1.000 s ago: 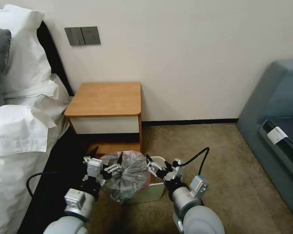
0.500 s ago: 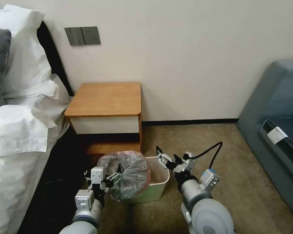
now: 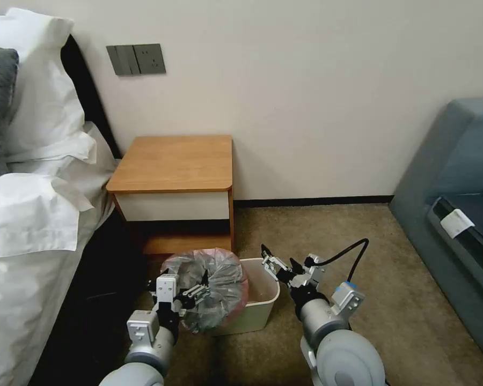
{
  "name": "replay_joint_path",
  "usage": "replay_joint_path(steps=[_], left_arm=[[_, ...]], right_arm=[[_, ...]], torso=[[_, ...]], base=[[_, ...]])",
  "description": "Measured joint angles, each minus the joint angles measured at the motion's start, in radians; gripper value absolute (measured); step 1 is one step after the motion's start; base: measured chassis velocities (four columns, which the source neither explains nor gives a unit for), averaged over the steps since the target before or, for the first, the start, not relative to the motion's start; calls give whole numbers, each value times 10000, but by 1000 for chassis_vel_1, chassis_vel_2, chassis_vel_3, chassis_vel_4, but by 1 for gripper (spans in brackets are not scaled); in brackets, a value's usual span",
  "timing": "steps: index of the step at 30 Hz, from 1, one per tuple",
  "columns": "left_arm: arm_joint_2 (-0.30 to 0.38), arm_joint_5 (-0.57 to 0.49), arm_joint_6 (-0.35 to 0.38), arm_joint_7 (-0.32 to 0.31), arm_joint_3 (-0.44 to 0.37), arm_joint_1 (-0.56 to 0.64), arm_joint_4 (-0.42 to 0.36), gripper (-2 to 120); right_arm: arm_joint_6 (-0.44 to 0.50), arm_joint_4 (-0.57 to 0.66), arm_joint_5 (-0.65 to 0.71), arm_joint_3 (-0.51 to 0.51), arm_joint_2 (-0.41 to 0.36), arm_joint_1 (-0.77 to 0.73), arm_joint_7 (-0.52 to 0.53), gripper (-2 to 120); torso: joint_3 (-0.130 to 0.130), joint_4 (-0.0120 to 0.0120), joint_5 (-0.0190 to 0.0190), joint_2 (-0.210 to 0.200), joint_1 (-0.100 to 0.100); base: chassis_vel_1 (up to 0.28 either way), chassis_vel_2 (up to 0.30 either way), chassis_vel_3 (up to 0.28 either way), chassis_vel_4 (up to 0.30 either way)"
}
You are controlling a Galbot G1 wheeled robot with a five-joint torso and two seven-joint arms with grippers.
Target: Pick up the garbage bag from the table and place it over the trash can.
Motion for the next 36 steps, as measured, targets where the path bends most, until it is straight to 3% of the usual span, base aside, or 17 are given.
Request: replay_joint_path(steps=[3, 21, 29, 36], left_arm=[[-93, -104, 152, -341, -80, -126, 299, 100], [-192, -1021, 276, -264, -332, -392, 1060, 95], [-205, -1458, 292, -347, -348, -464, 1275, 72], [-207, -1515, 303, -374, -321, -524, 1389, 65]], right_arm=[[26, 0, -130, 56, 58, -246, -42, 100], [143, -132, -551, 300, 261, -682, -104, 100], [189, -212, -715, 281, 348, -733, -92, 100], [219, -213, -754, 303, 343, -765, -70, 100]], torso=[[-1, 0, 0, 0, 0], [0, 0, 0, 0, 0], [0, 0, 0, 0, 0], [0, 0, 0, 0, 0]], base=[[0, 0, 0, 0], [0, 0, 0, 0], [0, 0, 0, 0], [0, 0, 0, 0]])
